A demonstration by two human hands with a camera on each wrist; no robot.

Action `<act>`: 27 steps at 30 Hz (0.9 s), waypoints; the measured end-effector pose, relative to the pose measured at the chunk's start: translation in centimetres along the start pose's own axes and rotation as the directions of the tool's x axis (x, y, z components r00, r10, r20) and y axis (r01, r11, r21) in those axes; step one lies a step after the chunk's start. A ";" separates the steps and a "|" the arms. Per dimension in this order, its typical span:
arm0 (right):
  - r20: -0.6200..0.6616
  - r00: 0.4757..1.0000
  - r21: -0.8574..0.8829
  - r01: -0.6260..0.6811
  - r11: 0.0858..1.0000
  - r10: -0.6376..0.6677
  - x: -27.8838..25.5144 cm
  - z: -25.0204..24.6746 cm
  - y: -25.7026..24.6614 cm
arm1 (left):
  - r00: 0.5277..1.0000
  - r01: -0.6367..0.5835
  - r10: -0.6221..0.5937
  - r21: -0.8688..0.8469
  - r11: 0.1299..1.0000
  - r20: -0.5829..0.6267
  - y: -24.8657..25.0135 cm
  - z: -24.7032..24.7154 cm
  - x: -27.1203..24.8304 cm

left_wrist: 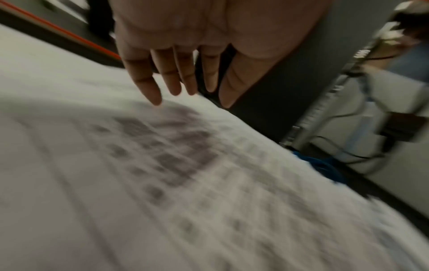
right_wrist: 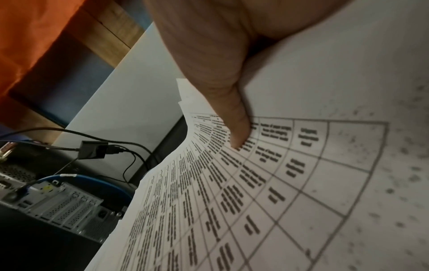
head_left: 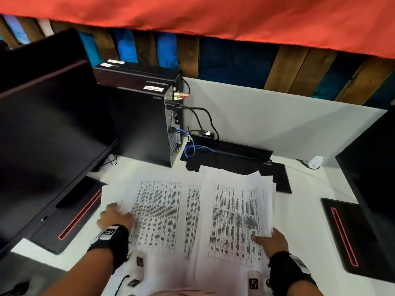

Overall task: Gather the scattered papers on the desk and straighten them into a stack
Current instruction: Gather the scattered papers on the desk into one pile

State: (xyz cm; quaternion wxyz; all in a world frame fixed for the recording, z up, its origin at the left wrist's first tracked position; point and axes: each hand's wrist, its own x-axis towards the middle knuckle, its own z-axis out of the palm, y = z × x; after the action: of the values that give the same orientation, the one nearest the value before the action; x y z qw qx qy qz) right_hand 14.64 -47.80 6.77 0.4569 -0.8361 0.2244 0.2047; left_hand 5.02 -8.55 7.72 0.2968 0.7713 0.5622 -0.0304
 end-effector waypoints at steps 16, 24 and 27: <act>0.023 0.993 0.010 -0.117 0.993 0.116 0.1 -1.0 0.5 | 0.930 -0.281 0.286 -0.055 0.958 0.232 1.5 0.9 -3.2; 0.001 0.996 -0.037 -0.094 0.995 0.094 0.1 -0.4 0.7 | 0.843 -0.531 0.534 -0.049 0.846 0.063 5.7 -8.0 -8.6; 0.009 0.996 0.007 -0.089 0.996 0.089 0.6 -0.5 1.0 | 0.742 -0.670 0.671 -0.047 0.741 -0.006 7.4 -11.2 -11.5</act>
State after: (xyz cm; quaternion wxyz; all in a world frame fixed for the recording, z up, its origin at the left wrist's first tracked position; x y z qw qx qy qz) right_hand 14.62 -48.79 5.99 0.4512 -0.8228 0.2602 0.2275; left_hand 4.12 -14.24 24.40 0.3087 0.9146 0.2464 0.0868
